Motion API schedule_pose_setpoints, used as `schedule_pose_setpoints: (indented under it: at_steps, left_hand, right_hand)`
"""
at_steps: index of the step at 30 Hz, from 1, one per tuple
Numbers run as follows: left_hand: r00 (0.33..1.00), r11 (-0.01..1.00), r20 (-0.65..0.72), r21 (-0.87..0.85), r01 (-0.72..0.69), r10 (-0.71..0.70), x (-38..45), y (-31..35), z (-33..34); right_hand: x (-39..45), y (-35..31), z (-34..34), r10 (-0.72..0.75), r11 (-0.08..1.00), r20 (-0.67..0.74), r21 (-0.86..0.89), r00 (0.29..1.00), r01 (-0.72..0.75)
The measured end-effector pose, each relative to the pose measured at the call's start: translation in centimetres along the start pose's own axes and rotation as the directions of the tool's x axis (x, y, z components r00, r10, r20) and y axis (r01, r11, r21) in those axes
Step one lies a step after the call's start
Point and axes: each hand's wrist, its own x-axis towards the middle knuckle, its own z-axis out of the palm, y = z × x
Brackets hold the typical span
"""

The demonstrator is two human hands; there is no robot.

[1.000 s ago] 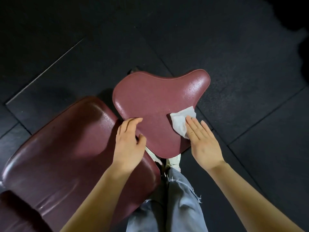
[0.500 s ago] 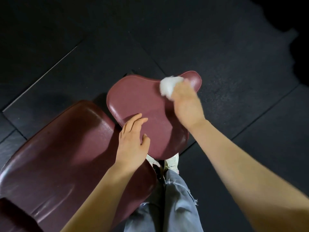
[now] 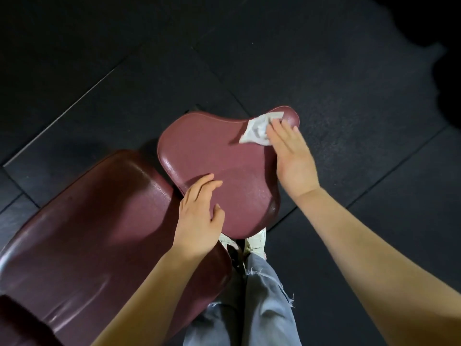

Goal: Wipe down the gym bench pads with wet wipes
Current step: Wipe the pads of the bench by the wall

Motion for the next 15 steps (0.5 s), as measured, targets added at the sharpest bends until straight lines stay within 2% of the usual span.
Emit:
schedule_pose_setpoints:
  at_steps: [7,12,13,15]
  left_hand:
    - [1.0,0.999,0.004,0.036,-0.022,0.022,0.2,1.1,0.0]
    - [0.999,0.998,0.013,0.055,-0.038,0.037,-0.4,1.4,0.2]
    - [0.999,0.997,0.015,0.059,-0.046,0.045,-0.5,1.3,0.3]
    - [0.998,0.997,0.019,0.059,-0.054,0.053,-0.9,1.2,0.6]
  right_hand:
    - [-3.9,-0.6,0.2,-0.172,0.984,0.064,-0.025,0.983,0.174]
    - [-3.2,3.8,-2.1,-0.444,0.863,0.192,-0.173,0.875,0.475]
    - [-2.0,4.9,-2.6,-0.439,0.854,0.179,-0.222,0.881,0.471]
    - [0.0,6.4,-3.1,-0.333,0.889,0.135,-0.286,0.933,0.358]
